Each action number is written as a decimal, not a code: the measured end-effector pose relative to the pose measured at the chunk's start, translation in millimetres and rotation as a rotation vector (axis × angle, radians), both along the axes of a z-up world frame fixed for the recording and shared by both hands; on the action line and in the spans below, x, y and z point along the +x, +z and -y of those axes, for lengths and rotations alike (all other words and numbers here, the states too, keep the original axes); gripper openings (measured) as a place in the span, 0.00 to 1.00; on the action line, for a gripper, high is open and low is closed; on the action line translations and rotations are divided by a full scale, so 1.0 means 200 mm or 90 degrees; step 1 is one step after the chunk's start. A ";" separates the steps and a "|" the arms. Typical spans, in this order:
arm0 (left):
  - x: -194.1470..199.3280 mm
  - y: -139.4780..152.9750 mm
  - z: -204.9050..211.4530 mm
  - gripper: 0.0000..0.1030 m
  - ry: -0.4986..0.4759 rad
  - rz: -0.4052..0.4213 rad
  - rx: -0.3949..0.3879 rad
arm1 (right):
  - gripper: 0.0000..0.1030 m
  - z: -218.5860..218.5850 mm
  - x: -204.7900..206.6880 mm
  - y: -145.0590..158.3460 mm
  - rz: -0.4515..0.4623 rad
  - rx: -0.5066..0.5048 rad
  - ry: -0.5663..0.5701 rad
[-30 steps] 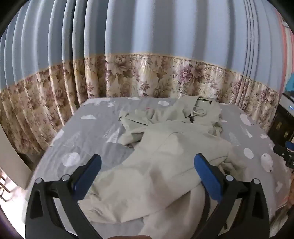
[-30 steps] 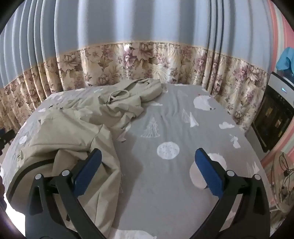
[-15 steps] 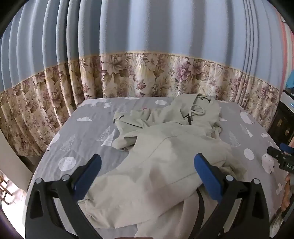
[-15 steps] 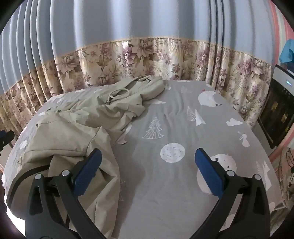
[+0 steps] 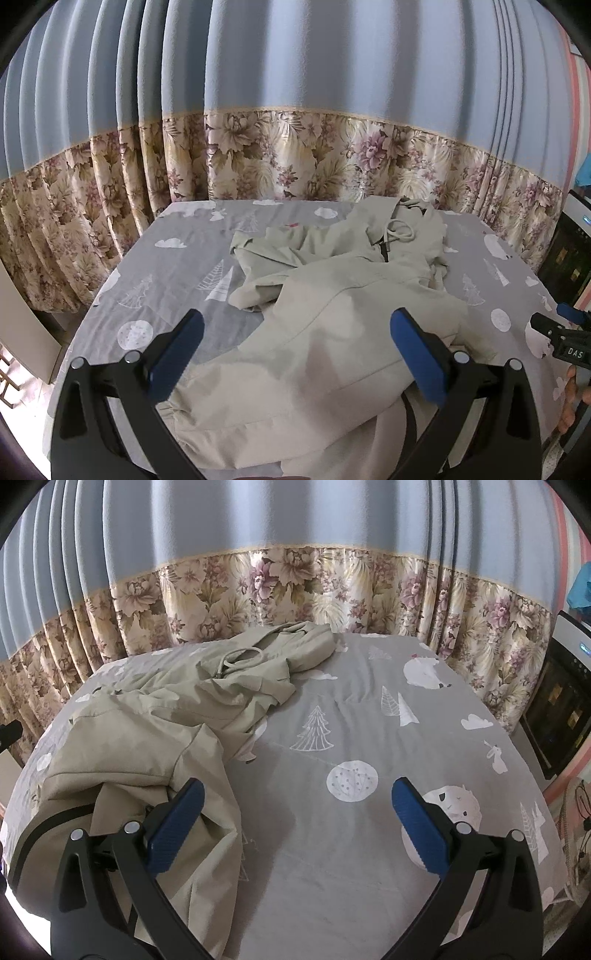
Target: Fold large clothes
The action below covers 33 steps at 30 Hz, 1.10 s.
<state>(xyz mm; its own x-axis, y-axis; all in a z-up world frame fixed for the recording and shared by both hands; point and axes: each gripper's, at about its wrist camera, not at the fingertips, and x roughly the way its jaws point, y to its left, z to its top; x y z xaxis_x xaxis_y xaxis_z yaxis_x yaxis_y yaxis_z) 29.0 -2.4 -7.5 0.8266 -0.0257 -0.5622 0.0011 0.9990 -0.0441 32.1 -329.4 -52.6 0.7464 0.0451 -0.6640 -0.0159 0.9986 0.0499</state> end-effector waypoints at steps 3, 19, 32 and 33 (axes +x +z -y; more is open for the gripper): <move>0.00 -0.01 -0.02 0.98 0.000 -0.005 -0.006 | 0.97 -0.01 0.00 0.01 0.006 -0.003 -0.001; -0.01 -0.05 -0.08 0.98 0.012 -0.013 -0.015 | 0.97 -0.07 0.01 0.00 -0.001 -0.001 0.020; -0.01 -0.04 -0.10 0.98 0.014 -0.013 -0.015 | 0.97 -0.06 0.02 -0.01 -0.008 -0.004 0.021; -0.01 -0.04 -0.10 0.98 0.013 -0.013 -0.015 | 0.97 -0.06 0.02 -0.02 -0.010 -0.003 0.020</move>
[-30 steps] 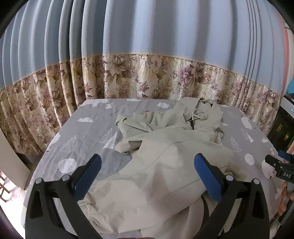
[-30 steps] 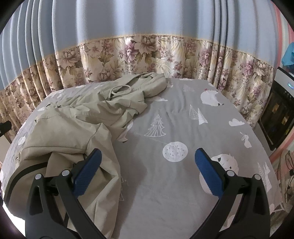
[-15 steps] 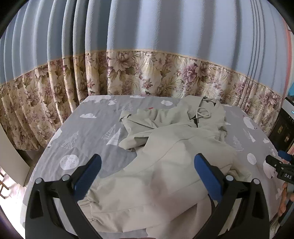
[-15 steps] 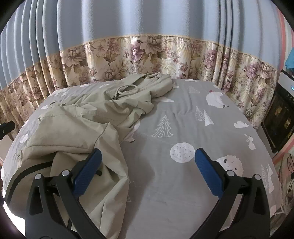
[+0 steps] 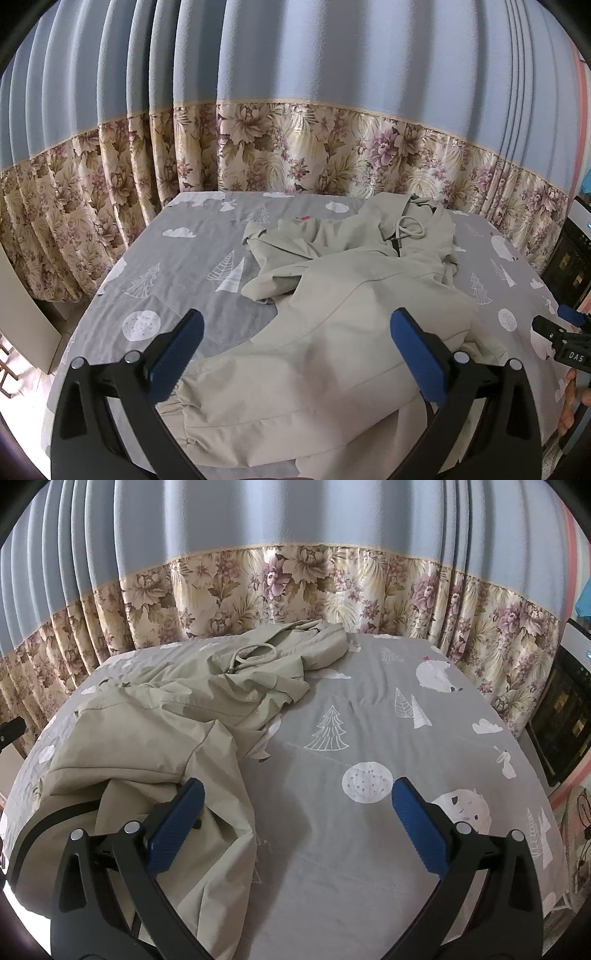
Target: Fold large clothes
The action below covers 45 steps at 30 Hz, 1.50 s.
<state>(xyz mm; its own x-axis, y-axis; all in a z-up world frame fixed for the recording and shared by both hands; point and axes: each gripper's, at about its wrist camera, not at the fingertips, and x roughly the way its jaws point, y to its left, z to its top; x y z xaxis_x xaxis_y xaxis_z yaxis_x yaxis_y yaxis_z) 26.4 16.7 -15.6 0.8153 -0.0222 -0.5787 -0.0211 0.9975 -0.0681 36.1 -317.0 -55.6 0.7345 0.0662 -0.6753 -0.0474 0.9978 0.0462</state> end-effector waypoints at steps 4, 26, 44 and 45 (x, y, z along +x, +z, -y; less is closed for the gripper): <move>0.00 0.00 0.00 0.98 -0.001 0.000 0.003 | 0.97 0.00 0.00 0.00 0.002 0.000 0.001; 0.00 0.00 0.03 0.98 0.002 -0.003 -0.011 | 0.97 0.01 0.02 0.01 0.003 -0.002 0.001; 0.01 -0.04 0.00 0.98 0.005 -0.017 -0.010 | 0.97 -0.15 0.26 -0.28 -0.091 0.020 0.077; 0.01 -0.04 0.00 0.98 0.006 -0.018 -0.010 | 0.97 -0.16 0.27 -0.29 -0.097 0.024 0.081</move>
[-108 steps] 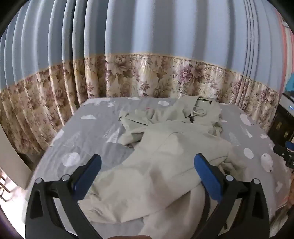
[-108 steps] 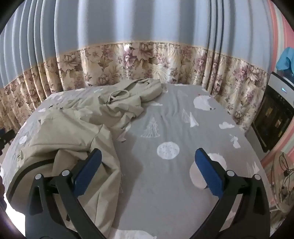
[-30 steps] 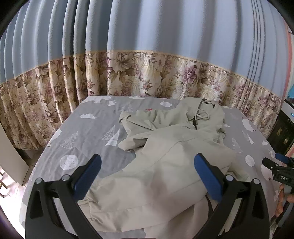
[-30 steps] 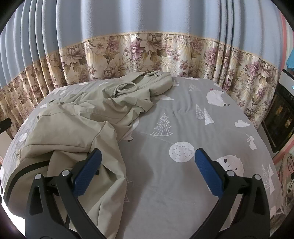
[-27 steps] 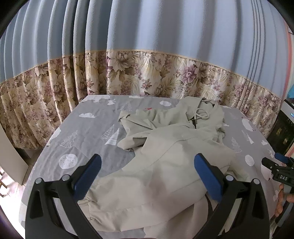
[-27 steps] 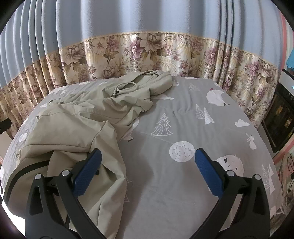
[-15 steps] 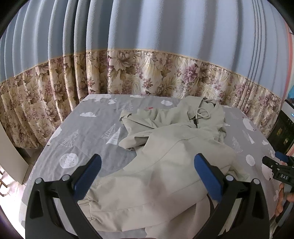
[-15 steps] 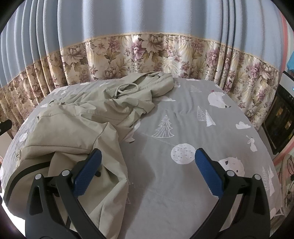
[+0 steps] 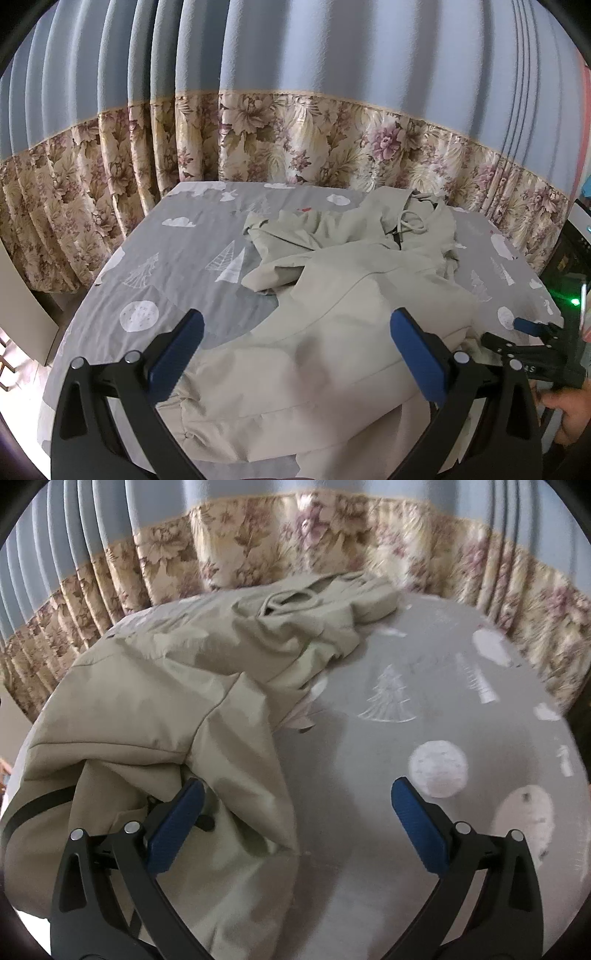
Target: Fold large clothes
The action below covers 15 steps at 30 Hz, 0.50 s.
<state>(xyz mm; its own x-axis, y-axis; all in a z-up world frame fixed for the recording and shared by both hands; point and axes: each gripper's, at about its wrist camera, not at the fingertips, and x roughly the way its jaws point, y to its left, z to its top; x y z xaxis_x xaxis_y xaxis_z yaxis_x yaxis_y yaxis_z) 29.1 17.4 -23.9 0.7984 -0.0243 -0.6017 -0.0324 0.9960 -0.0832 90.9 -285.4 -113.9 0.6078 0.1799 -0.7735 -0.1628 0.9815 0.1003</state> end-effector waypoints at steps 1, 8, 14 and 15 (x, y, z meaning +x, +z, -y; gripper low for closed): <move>0.00 0.00 0.00 0.98 0.001 -0.002 0.001 | 0.94 -0.01 0.02 -0.02 -0.009 0.000 0.003; 0.01 0.00 -0.01 0.98 0.011 -0.009 0.019 | 0.03 0.04 0.10 -0.01 -0.012 0.043 0.023; 0.02 0.02 -0.01 0.98 0.018 -0.010 0.032 | 0.01 0.40 0.20 0.20 0.083 -0.012 -0.074; 0.02 0.02 -0.01 0.98 0.017 -0.009 0.031 | 0.01 0.47 0.22 0.22 0.092 -0.025 -0.095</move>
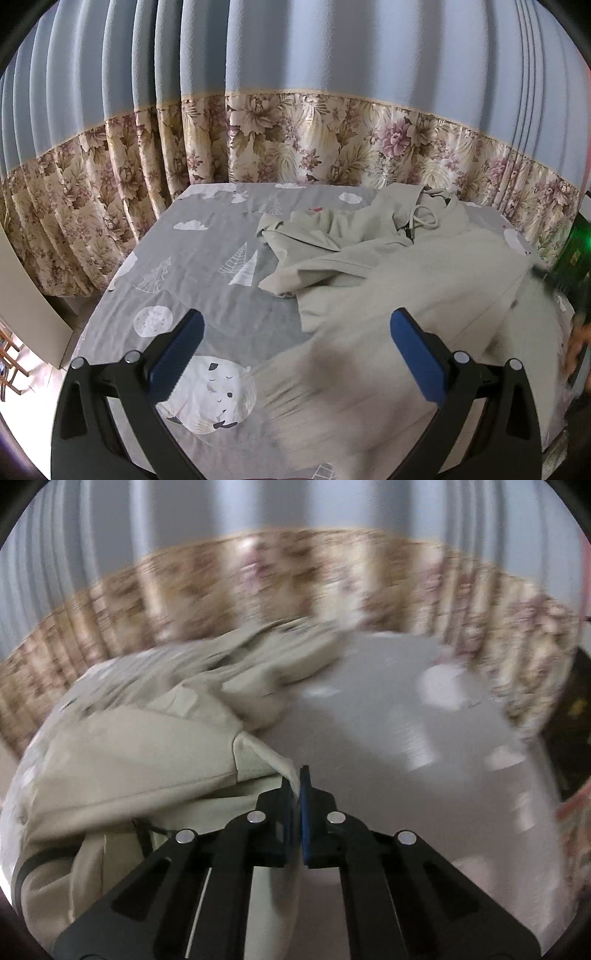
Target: Fold large clothes
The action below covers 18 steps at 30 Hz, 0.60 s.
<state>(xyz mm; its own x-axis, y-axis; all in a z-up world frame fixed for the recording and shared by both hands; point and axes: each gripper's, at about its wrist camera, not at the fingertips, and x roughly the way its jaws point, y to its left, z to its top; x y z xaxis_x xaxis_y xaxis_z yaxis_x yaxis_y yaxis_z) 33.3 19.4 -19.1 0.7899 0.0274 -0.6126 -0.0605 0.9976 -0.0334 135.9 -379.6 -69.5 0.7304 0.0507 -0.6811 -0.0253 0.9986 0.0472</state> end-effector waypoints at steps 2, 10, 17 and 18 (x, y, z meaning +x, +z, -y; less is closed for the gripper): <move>0.01 0.00 0.01 0.98 -0.001 -0.002 0.001 | 0.01 0.17 0.07 0.03 0.024 -0.054 -0.059; 0.07 -0.07 0.12 0.98 -0.024 -0.032 0.014 | 0.41 0.68 0.38 -0.12 -0.018 -0.154 -0.183; 0.00 -0.22 0.26 0.98 -0.087 -0.084 0.012 | 0.76 0.67 0.07 -0.01 0.047 -0.126 -0.175; -0.02 -0.24 0.28 0.98 -0.102 -0.085 0.013 | 0.78 0.66 0.02 0.00 0.048 -0.121 -0.168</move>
<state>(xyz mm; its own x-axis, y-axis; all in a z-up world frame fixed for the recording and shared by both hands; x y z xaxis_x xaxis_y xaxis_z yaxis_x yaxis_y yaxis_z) 28.3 -36.1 -67.8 0.6968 -0.0784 -0.7129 0.0958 0.9953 -0.0159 140.3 -511.1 -69.1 0.7503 -0.2690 -0.6039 0.2384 0.9621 -0.1324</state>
